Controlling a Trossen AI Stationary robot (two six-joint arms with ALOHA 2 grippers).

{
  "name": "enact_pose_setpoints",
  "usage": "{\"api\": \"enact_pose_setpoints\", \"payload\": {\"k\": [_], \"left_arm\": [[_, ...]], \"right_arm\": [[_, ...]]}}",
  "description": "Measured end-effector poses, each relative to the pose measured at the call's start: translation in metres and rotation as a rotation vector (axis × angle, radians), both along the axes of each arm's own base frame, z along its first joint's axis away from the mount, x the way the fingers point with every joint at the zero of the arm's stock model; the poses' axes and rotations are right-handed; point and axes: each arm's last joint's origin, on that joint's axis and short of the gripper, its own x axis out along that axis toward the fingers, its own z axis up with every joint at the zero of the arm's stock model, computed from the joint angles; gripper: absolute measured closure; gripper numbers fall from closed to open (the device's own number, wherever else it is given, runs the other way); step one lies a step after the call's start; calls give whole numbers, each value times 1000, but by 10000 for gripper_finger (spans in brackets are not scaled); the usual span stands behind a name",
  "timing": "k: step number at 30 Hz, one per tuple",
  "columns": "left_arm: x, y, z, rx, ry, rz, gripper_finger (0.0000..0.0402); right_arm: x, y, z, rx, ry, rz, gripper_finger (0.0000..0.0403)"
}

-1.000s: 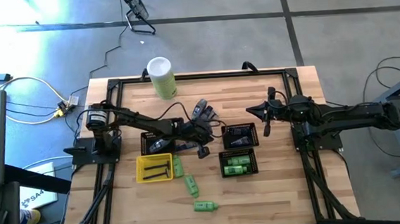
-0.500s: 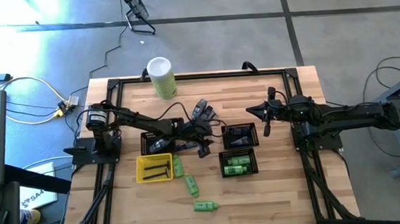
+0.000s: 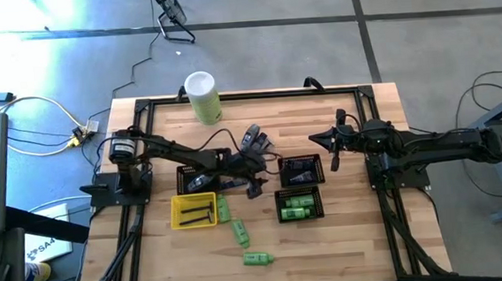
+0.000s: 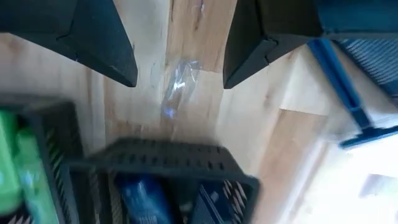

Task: Pick & Place Travel size toiletries
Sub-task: Put the clear razor cover into the yellow bin

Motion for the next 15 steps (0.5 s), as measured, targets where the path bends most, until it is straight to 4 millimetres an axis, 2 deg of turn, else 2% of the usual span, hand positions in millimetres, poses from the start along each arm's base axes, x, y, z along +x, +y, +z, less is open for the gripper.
{"api": "enact_pose_setpoints", "payload": {"k": [5,15], "left_arm": [[2,0,-12,10,23,-11,181],[7,0,-23,11,21,-14,190]], "right_arm": [[0,0,0,0,1,1,401],[0,0,0,-3,2,1,401]]}}
